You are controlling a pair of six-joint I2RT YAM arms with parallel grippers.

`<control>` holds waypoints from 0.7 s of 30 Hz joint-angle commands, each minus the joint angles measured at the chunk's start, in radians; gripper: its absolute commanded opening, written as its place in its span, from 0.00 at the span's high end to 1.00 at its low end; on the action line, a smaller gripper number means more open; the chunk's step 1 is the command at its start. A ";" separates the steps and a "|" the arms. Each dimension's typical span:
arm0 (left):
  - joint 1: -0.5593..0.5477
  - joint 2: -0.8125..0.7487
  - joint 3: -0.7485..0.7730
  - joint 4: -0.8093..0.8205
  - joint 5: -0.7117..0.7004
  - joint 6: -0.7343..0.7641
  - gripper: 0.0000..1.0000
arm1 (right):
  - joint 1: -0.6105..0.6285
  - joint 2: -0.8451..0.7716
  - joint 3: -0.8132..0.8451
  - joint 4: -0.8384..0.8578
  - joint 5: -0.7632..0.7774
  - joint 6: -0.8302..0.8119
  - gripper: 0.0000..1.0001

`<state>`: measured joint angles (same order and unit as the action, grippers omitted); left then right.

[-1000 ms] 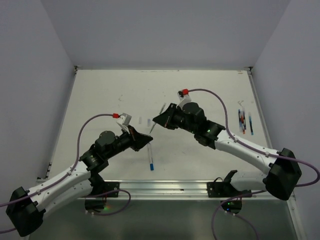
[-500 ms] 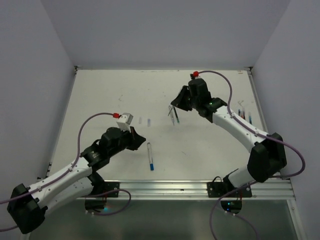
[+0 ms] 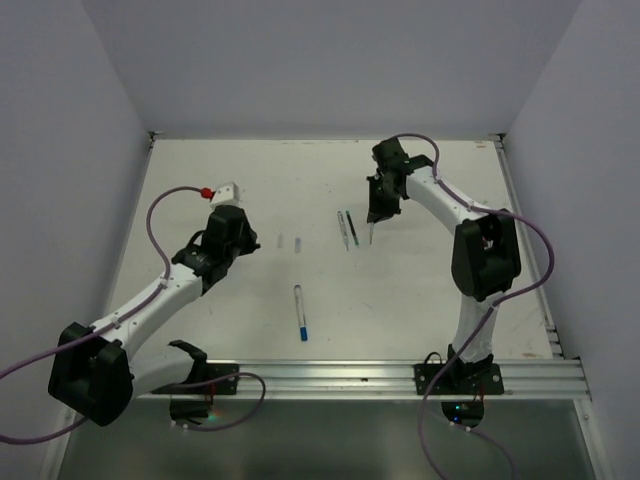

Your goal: Open the pen caps

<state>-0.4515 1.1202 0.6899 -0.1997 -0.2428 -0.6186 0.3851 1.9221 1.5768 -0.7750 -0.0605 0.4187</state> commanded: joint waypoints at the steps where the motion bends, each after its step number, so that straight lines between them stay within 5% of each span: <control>1: 0.026 0.047 0.075 -0.023 -0.139 0.034 1.00 | -0.028 0.044 0.101 -0.107 0.022 -0.104 1.00; 21: 0.111 0.335 0.077 0.144 0.006 0.017 1.00 | -0.038 0.198 0.121 -0.006 -0.033 -0.126 1.00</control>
<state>-0.3489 1.4307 0.7422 -0.1268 -0.2634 -0.6079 0.3466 2.1056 1.6997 -0.8185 -0.0532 0.3096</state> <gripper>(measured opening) 0.066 0.106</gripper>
